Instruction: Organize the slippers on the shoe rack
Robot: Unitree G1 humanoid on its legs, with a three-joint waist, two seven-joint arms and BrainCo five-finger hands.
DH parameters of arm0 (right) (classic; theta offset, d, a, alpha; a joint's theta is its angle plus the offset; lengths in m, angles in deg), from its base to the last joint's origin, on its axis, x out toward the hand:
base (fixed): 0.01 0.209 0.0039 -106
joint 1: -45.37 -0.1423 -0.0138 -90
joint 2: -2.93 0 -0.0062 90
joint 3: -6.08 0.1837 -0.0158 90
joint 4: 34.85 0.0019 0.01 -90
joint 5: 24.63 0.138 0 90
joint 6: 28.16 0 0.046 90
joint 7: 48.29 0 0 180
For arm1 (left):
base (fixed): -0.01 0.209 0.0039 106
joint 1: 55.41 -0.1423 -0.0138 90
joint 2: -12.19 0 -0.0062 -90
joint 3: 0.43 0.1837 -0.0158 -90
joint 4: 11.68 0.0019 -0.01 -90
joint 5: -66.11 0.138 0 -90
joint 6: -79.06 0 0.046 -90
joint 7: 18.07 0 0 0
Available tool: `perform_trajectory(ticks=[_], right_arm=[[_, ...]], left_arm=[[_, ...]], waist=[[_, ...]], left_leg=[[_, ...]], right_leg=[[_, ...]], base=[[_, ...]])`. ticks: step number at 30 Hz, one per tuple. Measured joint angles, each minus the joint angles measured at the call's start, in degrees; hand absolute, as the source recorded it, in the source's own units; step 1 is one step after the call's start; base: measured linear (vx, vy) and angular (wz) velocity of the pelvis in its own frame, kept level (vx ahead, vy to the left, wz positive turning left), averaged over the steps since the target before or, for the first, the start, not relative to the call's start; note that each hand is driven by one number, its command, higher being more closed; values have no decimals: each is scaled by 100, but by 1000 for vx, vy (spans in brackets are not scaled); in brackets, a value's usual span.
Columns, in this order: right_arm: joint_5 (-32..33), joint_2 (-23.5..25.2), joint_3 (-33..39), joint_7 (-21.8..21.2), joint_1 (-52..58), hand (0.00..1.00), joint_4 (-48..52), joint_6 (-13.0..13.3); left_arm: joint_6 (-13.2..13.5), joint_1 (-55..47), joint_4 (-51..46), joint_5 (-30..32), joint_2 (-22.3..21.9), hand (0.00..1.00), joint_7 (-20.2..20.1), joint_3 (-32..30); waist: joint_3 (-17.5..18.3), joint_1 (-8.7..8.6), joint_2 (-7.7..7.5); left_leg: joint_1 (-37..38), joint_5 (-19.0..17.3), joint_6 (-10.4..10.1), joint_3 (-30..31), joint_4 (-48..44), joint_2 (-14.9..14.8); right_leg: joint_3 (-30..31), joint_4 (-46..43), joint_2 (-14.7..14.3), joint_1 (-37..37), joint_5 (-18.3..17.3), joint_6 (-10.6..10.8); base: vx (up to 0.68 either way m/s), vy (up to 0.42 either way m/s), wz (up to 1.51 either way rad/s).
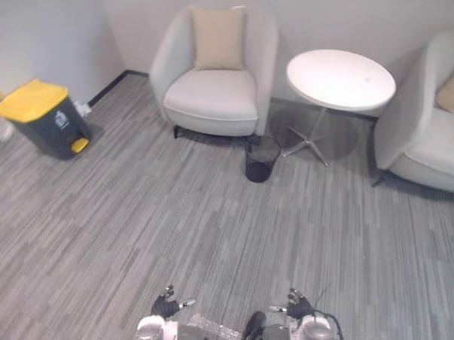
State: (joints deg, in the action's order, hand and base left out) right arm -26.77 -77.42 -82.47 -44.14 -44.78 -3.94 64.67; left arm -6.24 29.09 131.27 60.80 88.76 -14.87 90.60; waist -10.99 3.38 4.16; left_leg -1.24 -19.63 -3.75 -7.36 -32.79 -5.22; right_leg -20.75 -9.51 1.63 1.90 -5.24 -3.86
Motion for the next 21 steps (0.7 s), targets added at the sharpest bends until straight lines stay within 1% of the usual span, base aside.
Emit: perform_trajectory(ticks=[1, 2, 3, 4, 5, 6, 7, 8, 10, 11, 12, 13, 15, 16, 17, 18, 19, 21], right_arm=[[21, -5, 62, 37, 18, 0, -30, 4], [28, -9, 64, 47, 24, 0, -30, 8], [42, -15, 62, 50, 51, 0, -30, 7], [55, -23, 62, 52, 68, 0, -30, 8], [54, -28, 62, 53, 79, 0, -26, 10], [53, -27, 64, 58, 120, 0, -19, 10], [55, 11, 64, 57, 148, 0, -21, 10], [55, 26, 64, 57, 156, 0, -29, 6], [56, 98, 68, 55, 211, 0, -38, -1], [55, 101, 68, 54, 216, 0, -40, -1], [51, 98, 65, 47, 215, 0, -40, 0], [46, 80, 60, 43, 184, 0, -49, -7], [40, 75, 53, 39, 121, 0, -50, -13], [47, 80, 55, 33, 115, 0, -47, -8], [43, 100, 50, 33, 104, 0, -48, -7], [41, 102, 49, 32, 107, 0, -49, -9], [38, 104, 44, 31, 130, 0, -53, -7], [39, 101, 50, 29, 132, 0, -63, -8]], left_arm=[[1, 0, -2, -1, 8, 0, 3, -3], [1, 1, -3, -4, 11, 0, 1, -5], [1, 16, -2, -53, 7, 0, 6, -8], [-2, 28, 16, -72, -4, 0, 12, -6], [0, 28, 35, -84, -11, 0, 16, -1], [-7, 59, 141, -106, 4, 0, 28, 7], [-4, 81, 187, -102, 44, 0, 34, 5], [-6, 89, 211, -102, 61, 0, 36, 5], [-8, 121, 288, -98, 128, 0, 50, 2], [-13, 120, 297, -97, 129, 0, 50, 2], [-14, 135, 337, -98, 125, 0, 50, 0], [-14, 139, 353, -99, 113, 0, 49, 9], [-17, 137, 369, -100, 106, 0, 49, 16], [-27, 145, 371, -108, 119, 0, 49, 23], [-33, 149, 371, -110, 137, 0, 55, 18], [-37, 149, 371, -109, 139, 0, 58, 19], [-39, 149, 370, -112, 134, 0, 57, 18], [-37, 153, 359, -116, 117, 0, 59, 21]], waist=[[12, -5, -18], [11, -4, -18], [19, -4, -5], [42, -8, 32], [54, -9, 50], [108, -27, 19], [141, -28, -62], [157, -31, -78], [244, -23, -227], [255, -23, -232], [265, -20, -228], [256, -16, -198], [259, -14, -184], [251, -21, -207], [227, -20, -258], [225, -21, -262], [258, -15, -263], [278, -9, -229]], left_leg=[[-66, -8, -35, 364, 406, 31], [-68, -3, -38, 484, 535, 30], [-69, 78, -68, 882, 1127, 13], [-44, 444, -135, 961, 1491, -72], [-33, 573, -141, 931, 1541, -94], [124, 662, -105, 773, 1657, -89], [160, 645, -91, 695, 1701, -54], [164, 643, -86, 655, 1725, -47], [351, 679, -33, 376, 1892, 18], [368, 680, -32, 329, 1897, 23], [450, 683, -30, 204, 1894, 44], [545, 683, -29, 30, 1894, 33], [583, 684, -28, -125, 1861, 12], [654, 682, -27, -223, 1860, 27], [776, 678, -27, -214, 1853, 88], [802, 676, -24, -201, 1850, 99], [838, 675, -21, -62, 1844, 117], [837, 676, -21, 47, 1844, 86]], right_leg=[[199, 94, -43, -6, 31, 49], [261, 121, -63, -6, 43, 67], [372, 276, -109, -63, 116, 173], [459, 443, -171, -133, 238, 250], [480, 501, -204, -165, 292, 268], [676, 846, -234, -365, 457, 376], [760, 985, -219, -405, 561, 383], [797, 1006, -213, -402, 606, 400], [1020, 1168, -169, -409, 799, 358], [1053, 1172, -167, -406, 808, 352], [1210, 1132, -161, -392, 813, 355], [1279, 959, -153, -333, 737, 393], [1125, 547, -78, -131, 499, 367], [701, -72, 66, 119, 184, 312], [410, -453, 177, 218, -11, 257], [388, -496, 187, 205, -34, 250], [387, -513, 179, 146, -87, 289], [342, -270, 118, 17, -71, 291]], base=[[-1, 24, -72], [2, 38, -99], [51, 88, -93], [63, 83, -91], [124, 151, -75], [133, 161, -50], [159, 193, -44], [165, 152, -37], [186, 132, -47], [170, 134, -55], [179, 153, -65], [161, 139, -74], [88, 57, -47], [81, -7, -27], [82, -23, -19], [87, -30, -5], [108, -34, 3], [89, -31, 7]])
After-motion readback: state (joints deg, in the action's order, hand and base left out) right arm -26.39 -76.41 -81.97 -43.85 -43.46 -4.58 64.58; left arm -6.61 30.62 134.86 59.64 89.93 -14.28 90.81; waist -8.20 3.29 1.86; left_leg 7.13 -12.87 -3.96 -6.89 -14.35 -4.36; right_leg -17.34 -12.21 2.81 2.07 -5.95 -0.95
